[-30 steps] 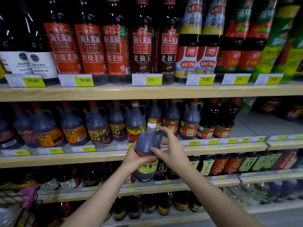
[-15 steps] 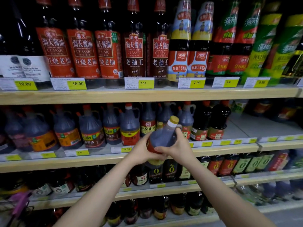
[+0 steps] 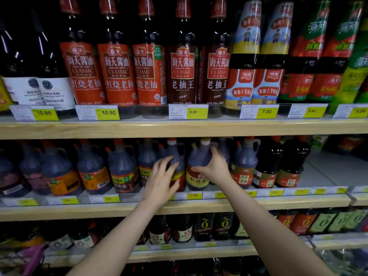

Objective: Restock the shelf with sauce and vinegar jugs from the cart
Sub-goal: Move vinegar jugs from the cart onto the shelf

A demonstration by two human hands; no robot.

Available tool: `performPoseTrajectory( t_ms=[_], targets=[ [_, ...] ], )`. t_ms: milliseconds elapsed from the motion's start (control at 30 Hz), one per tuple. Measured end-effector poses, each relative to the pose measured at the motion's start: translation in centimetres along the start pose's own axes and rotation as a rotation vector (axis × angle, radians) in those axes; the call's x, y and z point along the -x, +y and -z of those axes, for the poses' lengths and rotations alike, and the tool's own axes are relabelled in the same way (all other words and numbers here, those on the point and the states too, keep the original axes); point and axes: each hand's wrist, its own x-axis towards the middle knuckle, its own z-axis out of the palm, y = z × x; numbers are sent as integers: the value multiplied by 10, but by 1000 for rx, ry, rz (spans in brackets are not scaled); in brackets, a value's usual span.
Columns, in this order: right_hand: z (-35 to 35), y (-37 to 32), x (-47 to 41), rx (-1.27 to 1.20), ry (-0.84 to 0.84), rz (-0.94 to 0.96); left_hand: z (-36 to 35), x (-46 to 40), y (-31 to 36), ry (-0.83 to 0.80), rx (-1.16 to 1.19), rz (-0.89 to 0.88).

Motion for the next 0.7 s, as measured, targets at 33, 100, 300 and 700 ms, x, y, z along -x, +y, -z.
performPoseTrajectory(
  t_ms=[33,100,300,700],
  targets=[
    [-7,1,-4,20,-20,-1,-3,1,-2,16,5,-3],
    [-16,2,-7,48,-37,-3,-6,5,-4,31,18,-24],
    [-15,2,-15,320,-47,2,-9,6,-13,11,37,-41],
    [15,5,3,95,-185,67,16,1,10,-62,50,99]
  ],
)
